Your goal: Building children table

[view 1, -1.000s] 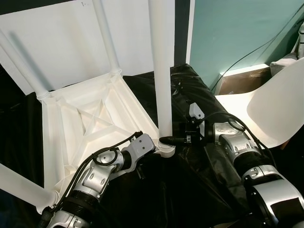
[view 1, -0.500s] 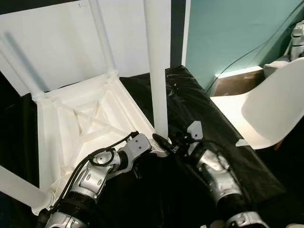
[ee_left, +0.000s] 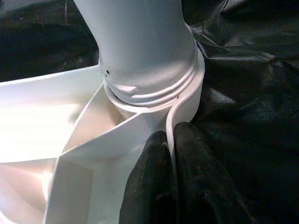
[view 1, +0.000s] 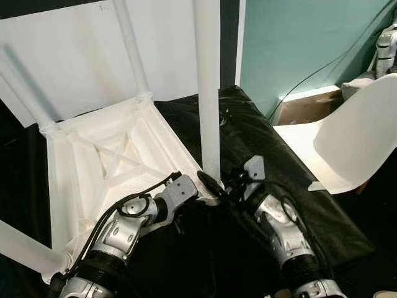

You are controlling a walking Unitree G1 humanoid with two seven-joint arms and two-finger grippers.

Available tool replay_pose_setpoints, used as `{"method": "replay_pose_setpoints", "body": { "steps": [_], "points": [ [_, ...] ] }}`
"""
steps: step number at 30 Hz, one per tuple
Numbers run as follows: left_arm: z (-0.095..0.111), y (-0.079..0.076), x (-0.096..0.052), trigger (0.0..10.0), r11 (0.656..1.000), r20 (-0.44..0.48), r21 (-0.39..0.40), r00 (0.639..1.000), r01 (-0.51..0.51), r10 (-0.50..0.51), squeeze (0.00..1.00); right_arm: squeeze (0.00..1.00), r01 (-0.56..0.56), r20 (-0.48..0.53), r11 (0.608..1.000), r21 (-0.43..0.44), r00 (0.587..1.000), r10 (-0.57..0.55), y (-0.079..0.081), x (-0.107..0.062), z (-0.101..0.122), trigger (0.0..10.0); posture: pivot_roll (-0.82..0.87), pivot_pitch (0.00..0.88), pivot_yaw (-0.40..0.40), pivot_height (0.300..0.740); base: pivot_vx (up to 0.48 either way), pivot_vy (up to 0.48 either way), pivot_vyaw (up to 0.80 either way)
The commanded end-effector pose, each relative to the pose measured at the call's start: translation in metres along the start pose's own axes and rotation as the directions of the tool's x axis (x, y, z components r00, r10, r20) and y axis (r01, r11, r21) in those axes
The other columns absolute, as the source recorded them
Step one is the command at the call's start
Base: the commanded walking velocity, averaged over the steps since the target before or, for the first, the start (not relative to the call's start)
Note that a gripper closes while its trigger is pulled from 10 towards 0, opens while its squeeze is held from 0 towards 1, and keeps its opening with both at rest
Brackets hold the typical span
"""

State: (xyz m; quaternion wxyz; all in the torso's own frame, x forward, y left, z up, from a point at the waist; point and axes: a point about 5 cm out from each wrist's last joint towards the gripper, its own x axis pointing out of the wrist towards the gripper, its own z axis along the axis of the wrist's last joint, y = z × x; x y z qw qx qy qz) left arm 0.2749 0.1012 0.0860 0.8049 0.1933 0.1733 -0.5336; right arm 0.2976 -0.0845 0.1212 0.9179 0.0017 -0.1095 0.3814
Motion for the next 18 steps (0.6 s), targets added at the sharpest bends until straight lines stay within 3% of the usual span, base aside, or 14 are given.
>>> {"method": "replay_pose_setpoints", "body": {
  "steps": [1,9,11,12,13,14,15,16,17,18],
  "points": [
    [-0.047,-0.042,0.015,10.0,0.968,-0.092,-0.193,0.979,0.162,-0.182,0.0,0.0,-0.091,-0.035,0.996,-0.015,0.995,0.09,-0.001,0.004,-0.001,10.0,0.05,0.0,-0.006,0.74,0.0,0.0,0.0],
    [-0.047,-0.041,0.016,10.0,0.969,-0.088,-0.193,0.981,0.156,-0.176,0.0,0.0,-0.352,-0.145,0.936,-0.011,0.927,0.347,-0.016,0.004,-0.003,10.0,0.06,0.0,-0.014,0.74,0.0,0.0,0.0],
    [-0.048,-0.041,0.015,10.0,0.969,-0.09,-0.193,0.981,0.153,-0.173,0.0,0.0,-0.433,-0.189,0.901,0.002,0.885,0.426,-0.02,0.004,-0.004,10.0,0.06,0.0,-0.014,0.74,0.0,0.0,0.0],
    [-0.048,-0.041,0.015,10.0,0.969,-0.09,-0.193,0.981,0.153,-0.173,0.0,0.0,-0.433,-0.189,0.901,0.002,0.885,0.426,-0.02,0.004,-0.004,10.0,0.06,0.0,-0.014,0.74,0.0,0.0,0.0],
    [-0.048,-0.04,0.014,10.0,0.97,-0.092,-0.193,0.981,0.151,-0.171,0.0,0.0,-0.479,-0.23,0.878,0.015,0.852,0.47,-0.024,0.004,-0.005,10.0,0.06,0.0,-0.016,0.74,0.0,0.0,0.0],
    [-0.049,-0.04,0.014,10.0,0.97,-0.093,-0.192,0.981,0.149,-0.169,0.0,0.0,-0.506,-0.254,0.862,0.033,0.83,0.497,-0.026,0.005,-0.005,8.4,0.07,0.0,-0.017,0.74,0.0,0.0,0.0],
    [-0.049,-0.039,0.013,10.0,0.971,-0.094,-0.192,0.982,0.146,-0.166,0.0,0.0,-0.525,-0.264,0.85,0.035,0.816,0.515,-0.029,0.007,-0.002,2.7,0.07,0.0,-0.019,0.74,0.0,0.0,0.0],
    [-0.049,-0.039,0.013,10.0,0.971,-0.095,-0.192,0.982,0.144,-0.164,0.0,0.0,-0.533,-0.266,0.845,0.034,0.81,0.522,-0.031,0.008,-0.001,2.7,0.07,0.0,-0.019,0.74,0.0,0.0,0.0],
    [-0.049,-0.039,0.013,10.0,0.971,-0.094,-0.192,0.982,0.141,-0.161,0.0,0.0,-0.54,-0.266,0.841,0.028,0.807,0.528,-0.034,0.011,0.002,0.0,0.08,0.0,-0.022,0.74,0.0,0.0,0.0],
    [-0.049,-0.039,0.013,10.0,0.971,-0.094,-0.192,0.982,0.141,-0.161,0.0,0.0,-0.54,-0.266,0.841,0.028,0.807,0.528,-0.034,0.011,0.002,0.0,0.08,0.0,-0.022,0.74,0.0,0.0,0.0]
  ]
}}
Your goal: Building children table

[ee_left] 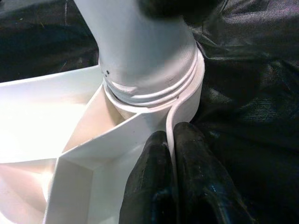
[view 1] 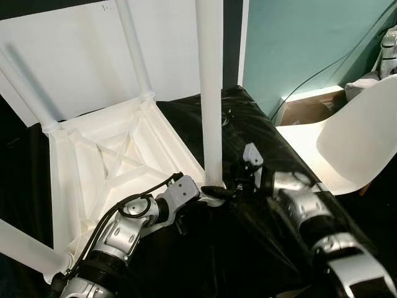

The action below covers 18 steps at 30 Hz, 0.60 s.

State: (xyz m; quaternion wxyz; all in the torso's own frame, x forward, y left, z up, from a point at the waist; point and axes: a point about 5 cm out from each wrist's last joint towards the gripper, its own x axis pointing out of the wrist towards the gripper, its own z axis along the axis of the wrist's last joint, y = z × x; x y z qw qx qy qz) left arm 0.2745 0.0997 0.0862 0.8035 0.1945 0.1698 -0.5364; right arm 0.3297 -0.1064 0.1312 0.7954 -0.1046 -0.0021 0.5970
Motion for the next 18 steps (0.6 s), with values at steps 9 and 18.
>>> {"method": "replay_pose_setpoints", "body": {
  "steps": [9,18],
  "points": [
    [-0.05,-0.039,0.012,10.0,0.971,-0.098,-0.203,0.984,0.128,-0.15,0.0,0.0,-0.082,0.06,0.996,0.045,0.995,0.079,0.003,0.001,0.003,0.0,0.08,0.0,-0.031,0.74,0.0,0.0,0.0],
    [-0.048,-0.043,0.014,10.0,0.969,-0.09,-0.206,0.984,0.135,-0.156,0.0,0.0,0.419,0.296,0.894,0.16,0.843,-0.448,0.027,0.017,0.016,0.0,0.08,0.0,-0.033,0.74,0.0,0.0,0.0]
  ]
}}
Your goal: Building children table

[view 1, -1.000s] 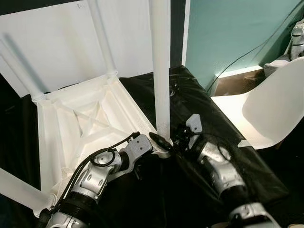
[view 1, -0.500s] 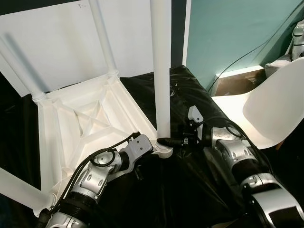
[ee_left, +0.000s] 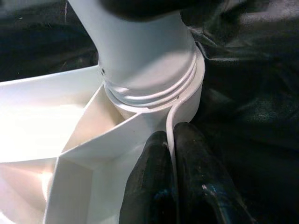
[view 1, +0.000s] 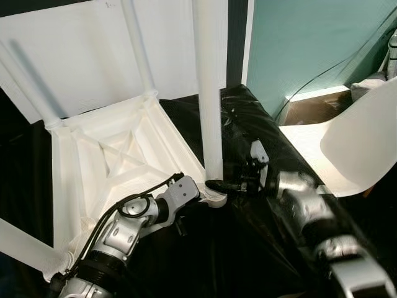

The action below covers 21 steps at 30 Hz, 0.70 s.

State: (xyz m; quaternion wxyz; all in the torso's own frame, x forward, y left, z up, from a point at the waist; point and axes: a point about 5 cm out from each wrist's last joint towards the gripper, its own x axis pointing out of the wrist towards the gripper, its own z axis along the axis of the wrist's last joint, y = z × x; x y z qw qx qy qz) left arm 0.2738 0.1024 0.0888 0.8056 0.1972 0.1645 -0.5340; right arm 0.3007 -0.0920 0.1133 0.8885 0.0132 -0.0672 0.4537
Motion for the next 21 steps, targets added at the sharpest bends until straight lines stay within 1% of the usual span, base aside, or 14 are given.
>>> {"method": "replay_pose_setpoints", "body": {
  "steps": [1,3,4,6,7,11,12,13,16,17,18,19,20,21],
  "points": [
    [-0.049,-0.044,0.017,10.0,0.966,-0.097,-0.212,0.981,0.147,-0.17,0.0,0.0,0.187,0.141,0.981,-0.046,0.974,-0.179,-0.001,0.014,0.025,0.0,0.08,0.0,-0.022,0.74,0.0,0.0,0.0],
    [-0.049,-0.044,0.015,10.0,0.966,-0.103,-0.209,0.978,0.155,-0.179,0.0,0.0,0.278,0.157,0.957,-0.079,0.952,-0.264,-0.005,0.01,0.027,0.0,0.07,0.0,-0.012,0.74,0.0,0.0,0.0],
    [-0.049,-0.044,0.015,10.0,0.966,-0.103,-0.209,0.978,0.155,-0.179,0.0,0.0,0.278,0.157,0.957,-0.079,0.952,-0.264,-0.005,0.01,0.027,0.0,0.07,0.0,-0.012,0.74,0.0,0.0,0.0],
    [-0.05,-0.044,0.014,10.0,0.965,-0.106,-0.206,0.977,0.163,-0.187,0.0,0.0,0.316,0.171,0.944,-0.095,0.939,-0.298,-0.006,0.007,0.028,0.0,0.07,0.0,-0.009,0.74,0.0,0.0,0.0],
    [-0.05,-0.044,0.014,10.0,0.965,-0.106,-0.205,0.976,0.164,-0.189,0.0,0.0,0.319,0.174,0.943,-0.099,0.938,-0.299,-0.002,0.007,0.028,0.0,0.07,0.0,-0.007,0.74,0.0,0.0,0.0],
    [-0.049,-0.043,0.015,10.0,0.965,-0.106,-0.203,0.976,0.164,-0.188,0.0,0.0,0.326,0.171,0.94,-0.099,0.936,-0.307,0.002,0.008,0.028,0.0,0.06,0.0,-0.002,0.74,0.0,0.0,0.0],
    [-0.048,-0.043,0.015,10.0,0.965,-0.105,-0.202,0.976,0.166,-0.19,0.0,0.0,0.325,0.164,0.94,-0.099,0.938,-0.307,0.003,0.008,0.028,2.5,0.06,0.0,-0.001,0.74,0.0,0.0,0.0],
    [-0.048,-0.043,0.015,10.0,0.965,-0.105,-0.202,0.976,0.167,-0.191,0.0,0.0,0.316,0.15,0.943,-0.099,0.942,-0.3,0.005,0.008,0.029,7.0,0.06,0.0,-0.001,0.74,0.0,0.0,0.0],
    [-0.048,-0.044,0.015,10.0,0.965,-0.106,-0.201,0.976,0.169,-0.193,0.0,0.0,0.305,0.136,0.947,-0.101,0.947,-0.29,0.008,0.009,0.029,7.0,0.06,0.0,-0.001,0.74,0.0,0.0,0.0],
    [-0.049,-0.043,0.015,10.0,0.965,-0.105,-0.202,0.976,0.168,-0.192,0.0,1.0,0.247,0.107,0.965,-0.084,0.965,-0.238,0.009,0.011,0.027,10.0,0.06,0.0,-0.001,0.74,0.0,0.0,0.0],
    [-0.049,-0.043,0.015,10.0,0.965,-0.105,-0.202,0.976,0.168,-0.192,0.0,1.0,0.247,0.107,0.965,-0.084,0.965,-0.238,0.009,0.011,0.027,10.0,0.06,0.0,-0.001,0.74,0.0,0.0,0.0],
    [-0.049,-0.043,0.015,10.0,0.965,-0.106,-0.202,0.976,0.167,-0.191,0.0,1.0,0.174,0.084,0.982,-0.071,0.982,-0.168,0.007,0.013,0.025,10.0,0.05,0.0,-0.001,0.74,0.0,0.0,0.0],
    [-0.049,-0.043,0.015,10.0,0.965,-0.106,-0.202,0.976,0.167,-0.191,0.0,1.0,0.174,0.084,0.982,-0.071,0.982,-0.168,0.007,0.013,0.025,10.0,0.05,0.0,-0.001,0.74,0.0,0.0,0.0],
    [-0.049,-0.042,0.015,10.0,0.965,-0.107,-0.202,0.976,0.167,-0.191,0.0,0.38,0.062,0.046,0.996,-0.072,0.997,-0.059,0.005,0.016,0.024,10.0,0.05,0.0,-0.001,0.74,0.0,0.0,0.0]
  ]
}}
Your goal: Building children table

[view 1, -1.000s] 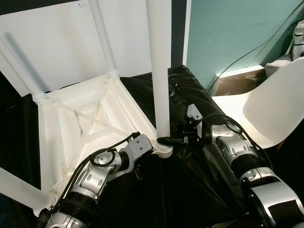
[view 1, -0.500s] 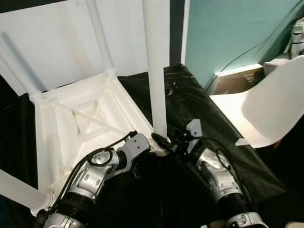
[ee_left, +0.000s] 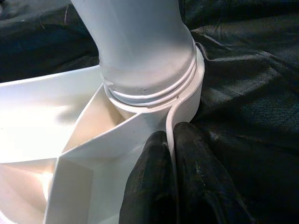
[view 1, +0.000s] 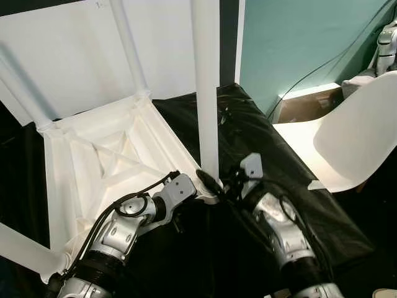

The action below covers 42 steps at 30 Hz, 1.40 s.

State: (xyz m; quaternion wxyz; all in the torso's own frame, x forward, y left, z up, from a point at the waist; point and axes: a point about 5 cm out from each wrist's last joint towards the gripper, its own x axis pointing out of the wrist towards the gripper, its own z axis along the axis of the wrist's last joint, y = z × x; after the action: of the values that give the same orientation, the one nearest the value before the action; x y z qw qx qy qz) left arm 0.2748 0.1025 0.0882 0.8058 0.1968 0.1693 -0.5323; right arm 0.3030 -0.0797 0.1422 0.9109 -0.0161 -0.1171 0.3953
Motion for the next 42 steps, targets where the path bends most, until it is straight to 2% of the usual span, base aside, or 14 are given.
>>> {"method": "replay_pose_setpoints", "body": {
  "steps": [1,2,3,5,6,17,18,19,20,24,29,31,35,42],
  "points": [
    [-0.049,-0.042,0.015,10.0,0.966,-0.1,-0.195,0.976,0.17,-0.192,0.0,0.0,-0.149,-0.038,0.988,0.031,0.988,0.15,0.0,0.002,-0.005,10.0,0.05,0.0,-0.001,0.74,0.0,0.0,0.0],
    [-0.049,-0.042,0.015,10.0,0.966,-0.1,-0.195,0.976,0.17,-0.192,0.0,0.0,-0.149,-0.038,0.988,0.031,0.988,0.15,0.0,0.002,-0.005,10.0,0.05,0.0,-0.001,0.74,0.0,0.0,0.0],
    [-0.048,-0.042,0.016,10.0,0.966,-0.098,-0.193,0.976,0.171,-0.192,0.0,0.0,-0.346,-0.114,0.938,0.022,0.931,0.346,-0.002,0.0,-0.008,10.0,0.05,0.0,-0.001,0.74,0.0,0.0,0.0],
    [-0.048,-0.042,0.016,10.0,0.966,-0.098,-0.193,0.976,0.171,-0.192,0.0,0.0,-0.346,-0.114,0.938,0.022,0.931,0.346,-0.002,0.0,-0.008,10.0,0.05,0.0,-0.001,0.74,0.0,0.0,0.0],
    [-0.046,-0.042,0.019,10.0,0.967,-0.094,-0.192,0.977,0.17,-0.191,0.0,0.0,-0.474,-0.18,0.88,0.032,0.863,0.472,-0.007,-0.001,-0.01,10.0,0.05,0.0,-0.008,0.74,0.0,0.0,0.0],
    [-0.05,-0.045,0.017,10.0,0.966,-0.089,-0.209,0.981,0.15,-0.171,0.0,0.0,-0.558,-0.3,0.829,0.048,0.783,0.544,-0.028,0.004,-0.01,10.0,0.07,0.0,-0.025,0.74,0.0,0.0,0.0],
    [-0.05,-0.046,0.017,10.0,0.966,-0.088,-0.212,0.982,0.148,-0.17,0.0,0.0,-0.573,-0.301,0.818,0.055,0.772,0.56,-0.029,0.004,-0.01,3.6,0.08,0.0,-0.031,0.74,0.0,0.0,0.0],
    [-0.05,-0.046,0.017,10.0,0.966,-0.088,-0.212,0.982,0.148,-0.17,0.0,0.0,-0.573,-0.301,0.818,0.055,0.772,0.56,-0.029,0.004,-0.01,3.6,0.08,0.0,-0.031,0.74,0.0,0.0,0.0],
    [-0.05,-0.047,0.017,10.0,0.966,-0.086,-0.215,0.982,0.147,-0.168,0.0,0.0,-0.592,-0.297,0.803,0.062,0.758,0.581,-0.031,0.003,-0.009,0.0,0.08,0.0,-0.034,0.74,0.0,0.0,0.0],
    [-0.049,-0.048,0.019,10.0,0.965,-0.081,-0.219,0.983,0.144,-0.165,0.0,0.0,-0.594,-0.252,0.802,0.064,0.768,0.589,-0.031,0.005,-0.005,0.0,0.08,0.0,-0.034,0.74,0.0,0.0,0.0],
    [-0.048,-0.048,0.019,10.0,0.965,-0.078,-0.219,0.983,0.144,-0.165,0.0,0.0,-0.485,-0.158,0.874,0.029,0.861,0.484,-0.022,0.01,-0.004,0.0,0.07,0.0,-0.038,0.74,0.0,0.0,0.0],
    [-0.047,-0.047,0.02,10.0,0.965,-0.073,-0.22,0.984,0.143,-0.163,0.0,0.0,-0.166,-0.054,0.986,0.01,0.985,0.167,-0.016,0.013,-0.006,0.0,0.07,0.0,-0.037,0.74,0.0,0.0,0.0],
    [-0.048,-0.048,0.019,10.0,0.964,-0.072,-0.222,0.983,0.149,-0.169,0.0,0.0,0.138,0.056,0.99,0.007,0.989,-0.139,-0.008,0.001,-0.006,0.0,0.06,0.0,-0.024,0.74,0.0,0.0,0.0],
    [-0.049,-0.05,0.02,10.0,0.961,-0.08,-0.216,0.978,0.171,-0.192,0.0,0.0,0.36,0.122,0.933,-0.008,0.926,-0.356,-0.017,-0.007,-0.003,0.0,0.04,0.0,0.0,0.74,0.0,0.0,0.0]
  ]
}}
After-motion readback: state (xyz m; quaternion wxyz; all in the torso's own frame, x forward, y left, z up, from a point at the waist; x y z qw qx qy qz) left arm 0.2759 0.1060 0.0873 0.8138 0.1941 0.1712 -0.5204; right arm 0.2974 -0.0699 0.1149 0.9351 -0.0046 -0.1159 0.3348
